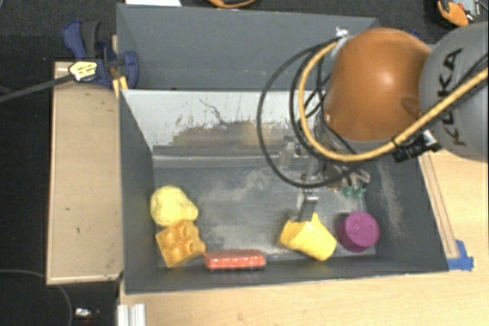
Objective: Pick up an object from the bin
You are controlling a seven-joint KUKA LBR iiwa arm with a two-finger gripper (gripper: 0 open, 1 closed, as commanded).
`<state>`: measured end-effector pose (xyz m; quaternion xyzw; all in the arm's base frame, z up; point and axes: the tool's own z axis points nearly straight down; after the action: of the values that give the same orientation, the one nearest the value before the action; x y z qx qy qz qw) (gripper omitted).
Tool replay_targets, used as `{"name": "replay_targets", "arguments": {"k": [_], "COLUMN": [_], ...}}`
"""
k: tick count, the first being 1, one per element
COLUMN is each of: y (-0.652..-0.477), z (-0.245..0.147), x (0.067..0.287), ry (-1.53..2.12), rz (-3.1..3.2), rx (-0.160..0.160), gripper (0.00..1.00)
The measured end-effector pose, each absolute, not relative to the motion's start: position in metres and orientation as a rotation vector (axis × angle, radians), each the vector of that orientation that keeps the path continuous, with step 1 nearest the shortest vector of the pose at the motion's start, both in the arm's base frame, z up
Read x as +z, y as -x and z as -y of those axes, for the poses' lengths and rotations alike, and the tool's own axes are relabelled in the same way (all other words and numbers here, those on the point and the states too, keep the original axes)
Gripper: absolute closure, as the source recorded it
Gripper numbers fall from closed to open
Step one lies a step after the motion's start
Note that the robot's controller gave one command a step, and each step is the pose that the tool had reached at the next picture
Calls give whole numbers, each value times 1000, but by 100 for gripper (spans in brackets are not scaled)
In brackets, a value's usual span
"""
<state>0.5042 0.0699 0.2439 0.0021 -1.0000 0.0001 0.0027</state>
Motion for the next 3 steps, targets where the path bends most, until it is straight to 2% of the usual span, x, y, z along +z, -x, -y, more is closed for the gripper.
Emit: {"name": "replay_targets", "arguments": {"k": [1, 2, 3], "y": [-506, -501, -486], "z": [-69, -31, 11], "x": [248, 149, 160], "ry": [1, -452, -459], "rz": [3144, 3114, 3120], "rx": [-1, 0, -1], "gripper": [0, 0, 0]}}
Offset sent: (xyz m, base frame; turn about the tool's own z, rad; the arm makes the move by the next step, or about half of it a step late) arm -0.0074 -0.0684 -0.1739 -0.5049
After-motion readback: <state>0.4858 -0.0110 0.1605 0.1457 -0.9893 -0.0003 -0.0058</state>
